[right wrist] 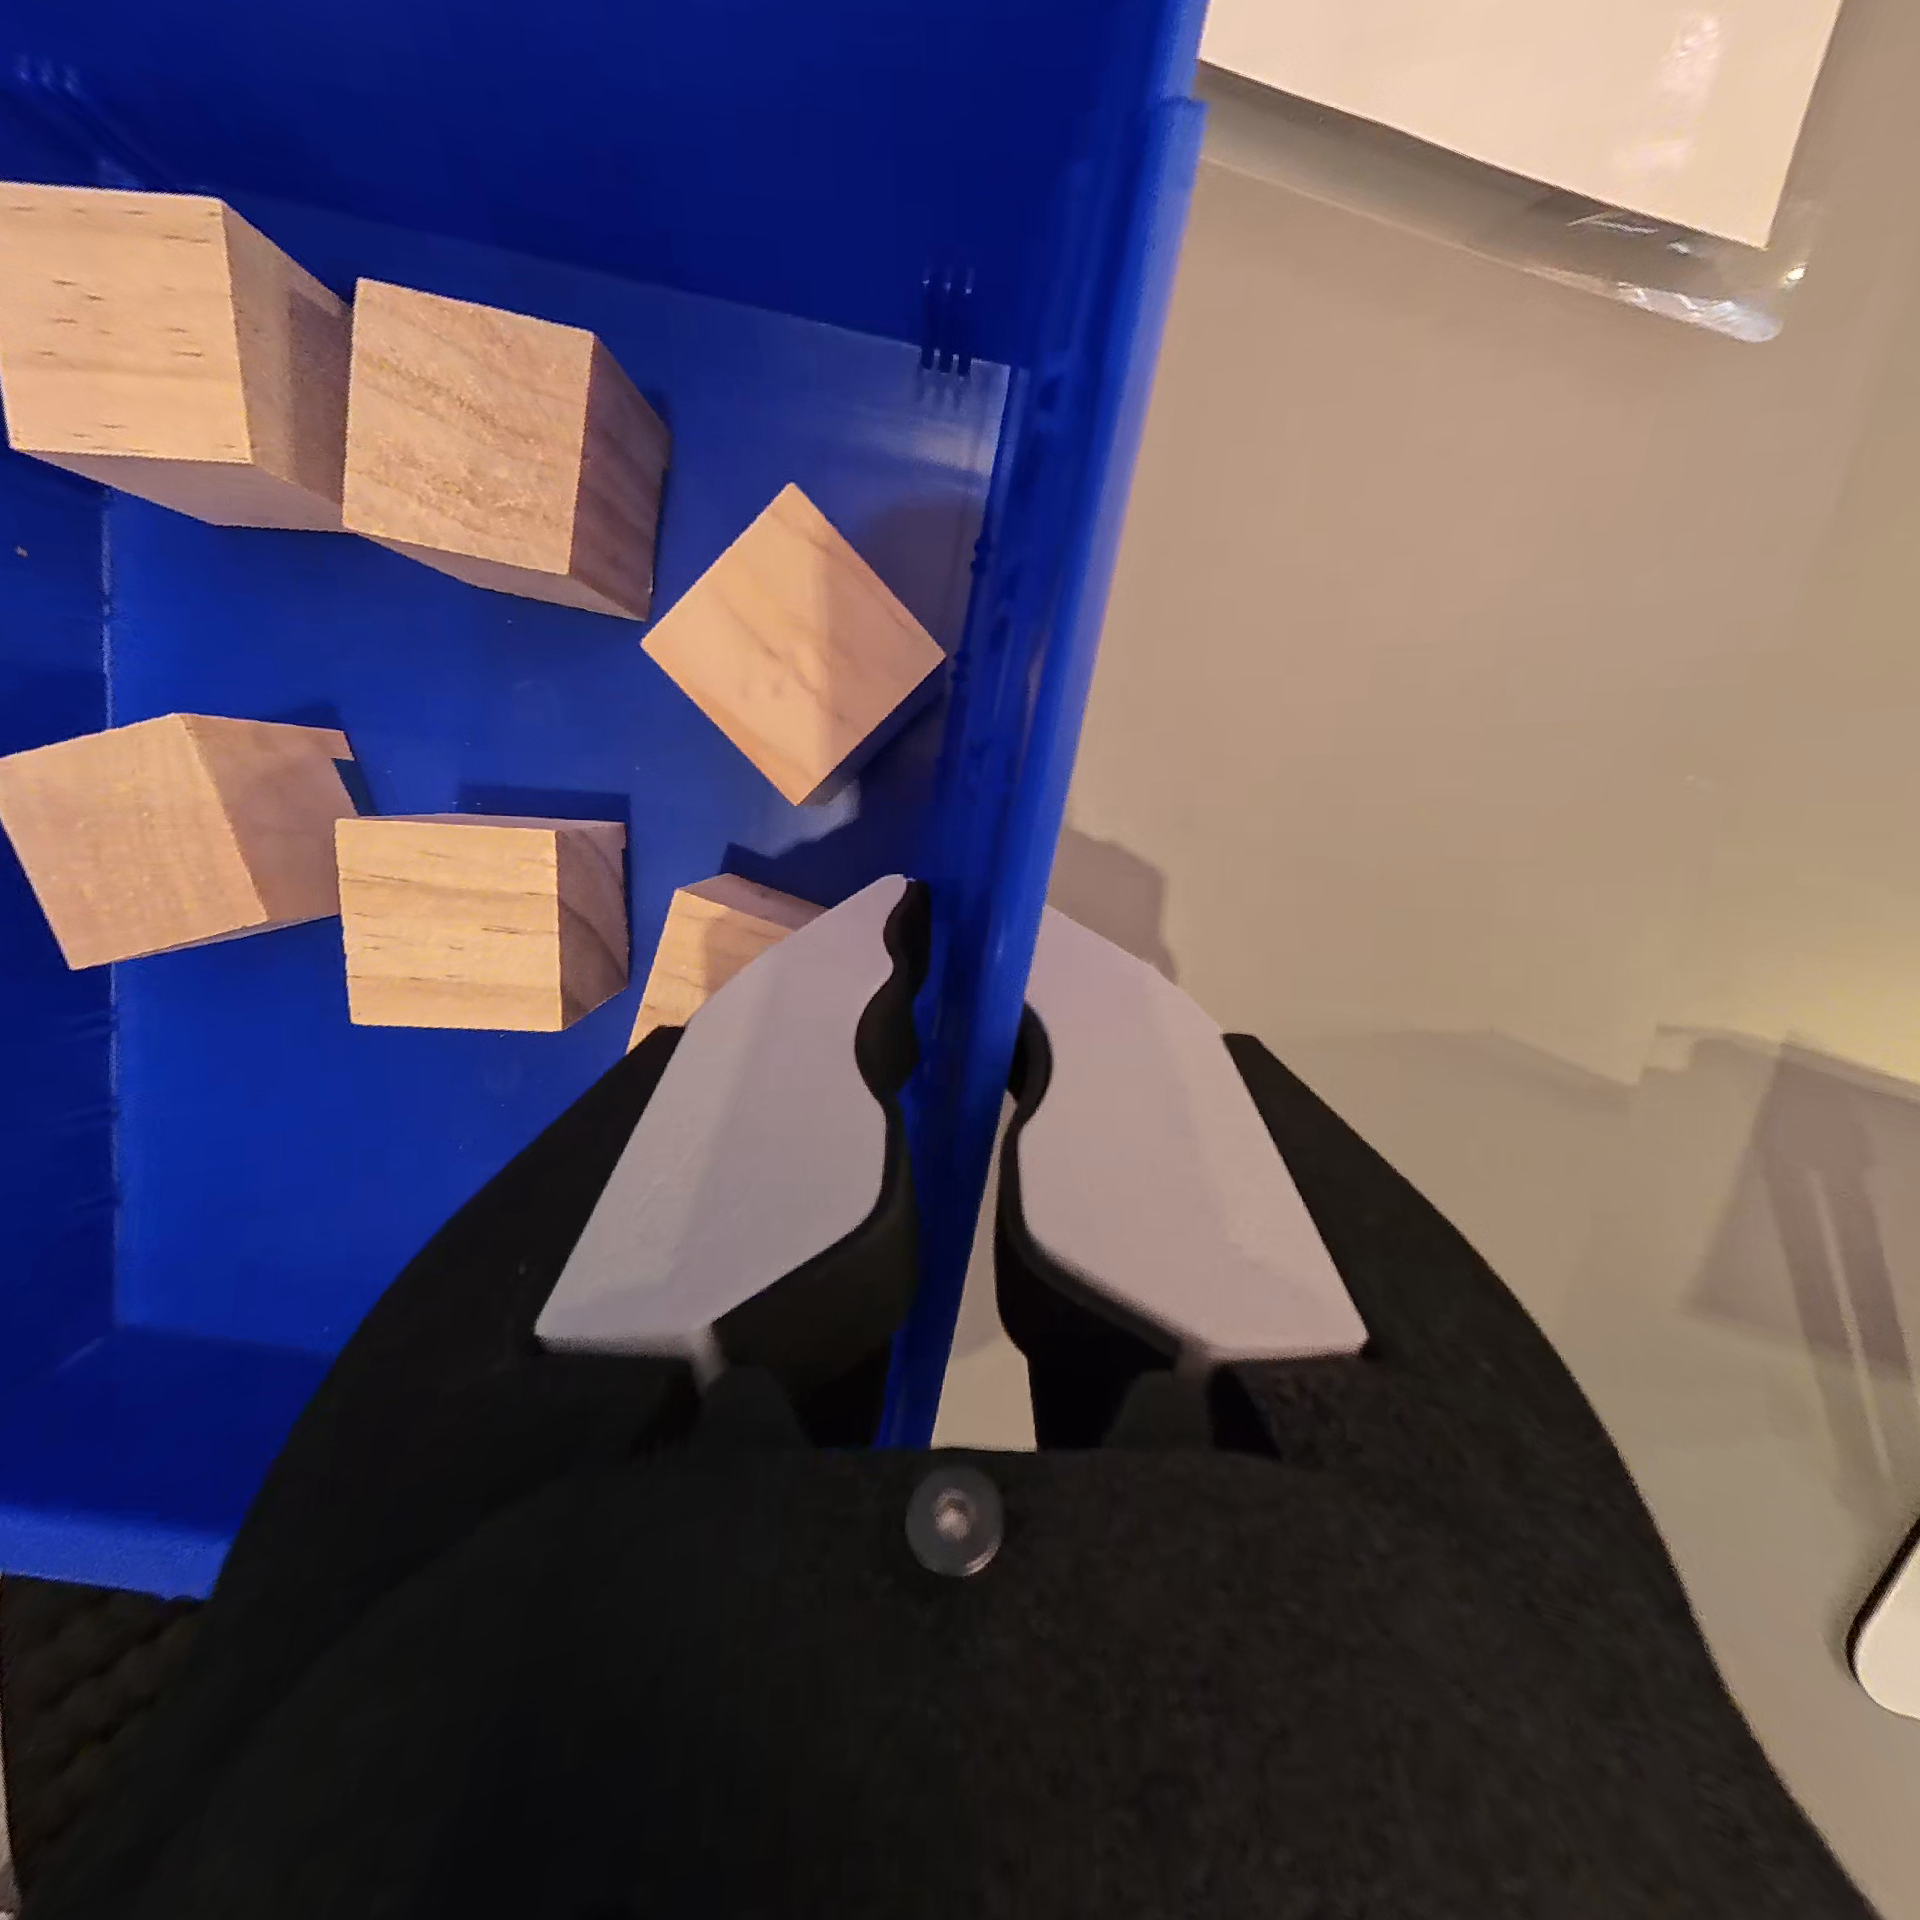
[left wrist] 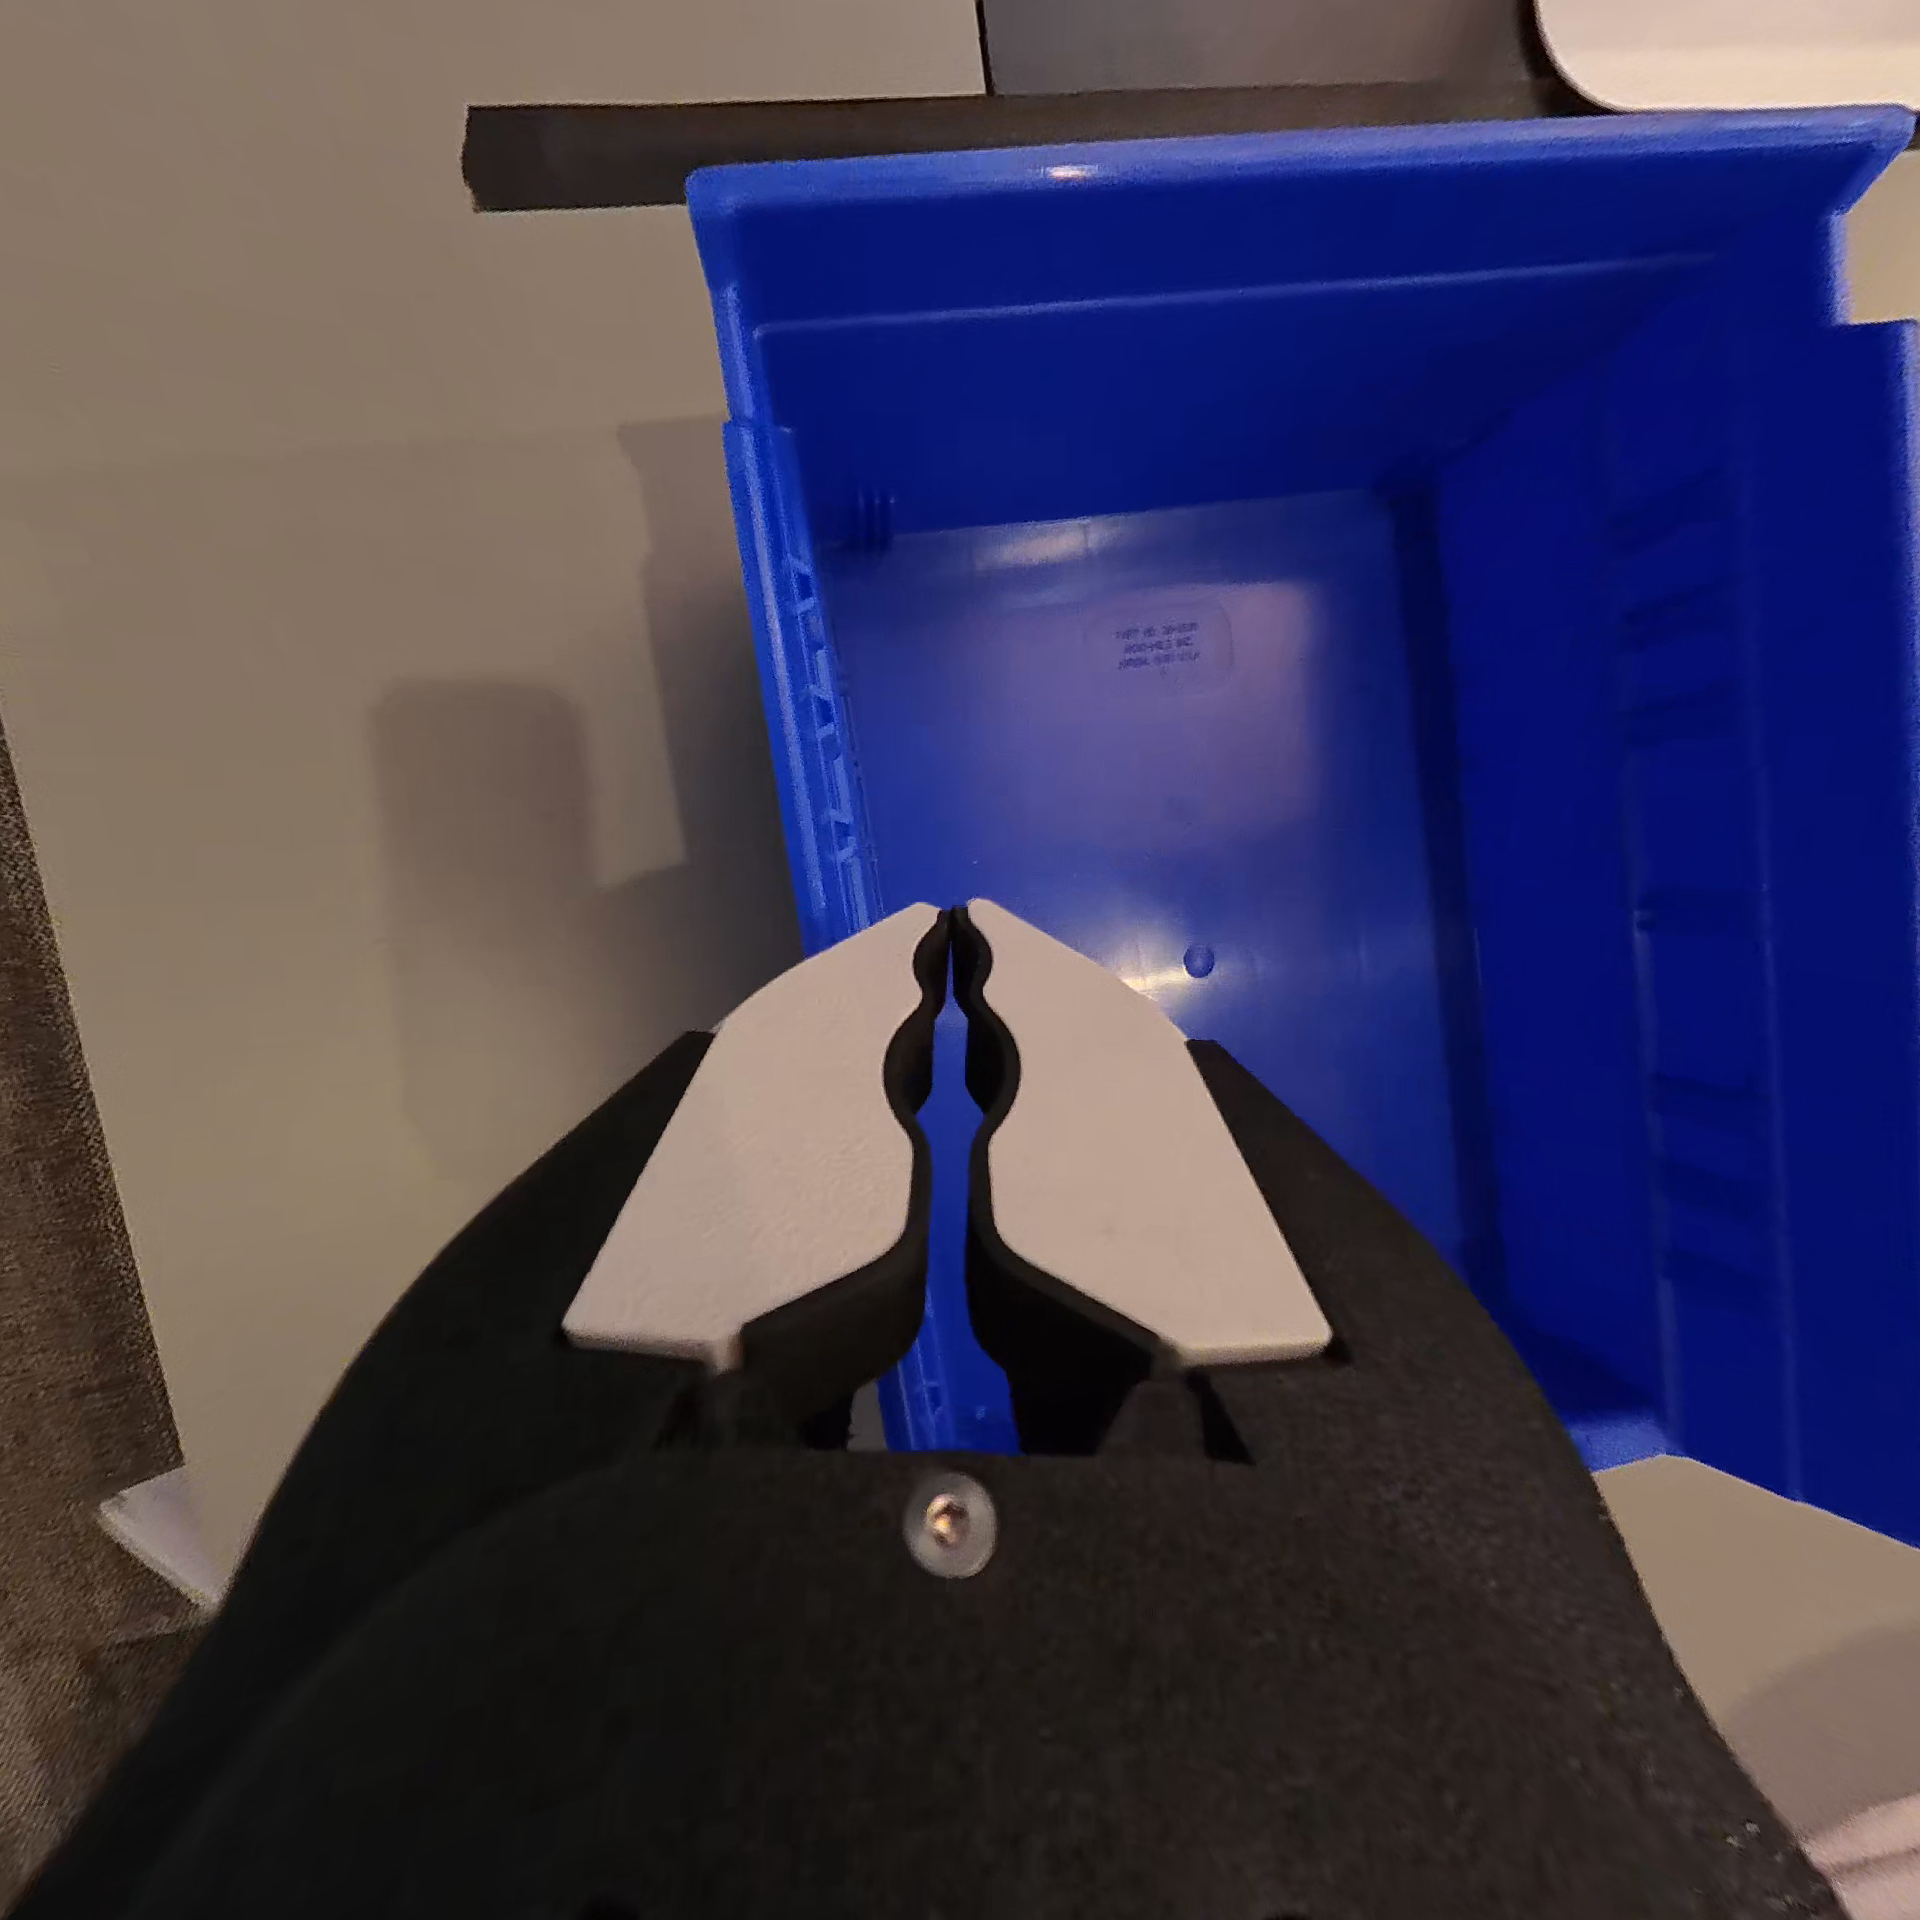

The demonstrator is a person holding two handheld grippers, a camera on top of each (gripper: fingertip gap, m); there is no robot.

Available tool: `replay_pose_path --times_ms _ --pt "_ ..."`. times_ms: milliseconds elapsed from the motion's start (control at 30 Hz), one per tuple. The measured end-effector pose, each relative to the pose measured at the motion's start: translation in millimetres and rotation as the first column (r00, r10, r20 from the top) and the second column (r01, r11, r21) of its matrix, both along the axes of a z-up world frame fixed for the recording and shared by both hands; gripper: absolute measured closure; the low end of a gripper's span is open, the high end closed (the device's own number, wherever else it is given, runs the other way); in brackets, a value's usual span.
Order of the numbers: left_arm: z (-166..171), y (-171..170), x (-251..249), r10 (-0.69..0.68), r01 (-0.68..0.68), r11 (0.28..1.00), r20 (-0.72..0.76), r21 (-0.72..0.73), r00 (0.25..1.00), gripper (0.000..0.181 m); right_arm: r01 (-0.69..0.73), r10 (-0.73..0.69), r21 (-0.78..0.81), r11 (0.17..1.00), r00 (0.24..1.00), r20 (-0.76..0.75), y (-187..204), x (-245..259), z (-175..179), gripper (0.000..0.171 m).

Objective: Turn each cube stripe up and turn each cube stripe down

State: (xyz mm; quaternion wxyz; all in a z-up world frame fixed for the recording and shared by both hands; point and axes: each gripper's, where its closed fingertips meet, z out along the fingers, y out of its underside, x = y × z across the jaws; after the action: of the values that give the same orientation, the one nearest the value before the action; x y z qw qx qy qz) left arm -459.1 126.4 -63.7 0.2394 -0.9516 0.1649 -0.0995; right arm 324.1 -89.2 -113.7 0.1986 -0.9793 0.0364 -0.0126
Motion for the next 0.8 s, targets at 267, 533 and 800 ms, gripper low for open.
replay_pose_path --times_ms 267,533,800 --pt "23 4 -27 0.112 -0.096 0.989 -0.140 0.116 0.984 0.162 0.000 0.000 -0.003 1.000 1.000 -0.007 0 0 0 0.158" --pt "-3 -2 -32 0.122 -0.126 0.992 -0.131 -0.023 0.984 0.149 -0.006 0.006 -0.021 1.000 1.000 -0.003 -2 -1 -2 0.159" --pt "-25 -4 -21 0.103 -0.119 0.984 -0.120 -0.130 0.987 0.177 -0.016 0.015 -0.038 0.999 1.000 -0.013 -3 -4 -3 0.162"
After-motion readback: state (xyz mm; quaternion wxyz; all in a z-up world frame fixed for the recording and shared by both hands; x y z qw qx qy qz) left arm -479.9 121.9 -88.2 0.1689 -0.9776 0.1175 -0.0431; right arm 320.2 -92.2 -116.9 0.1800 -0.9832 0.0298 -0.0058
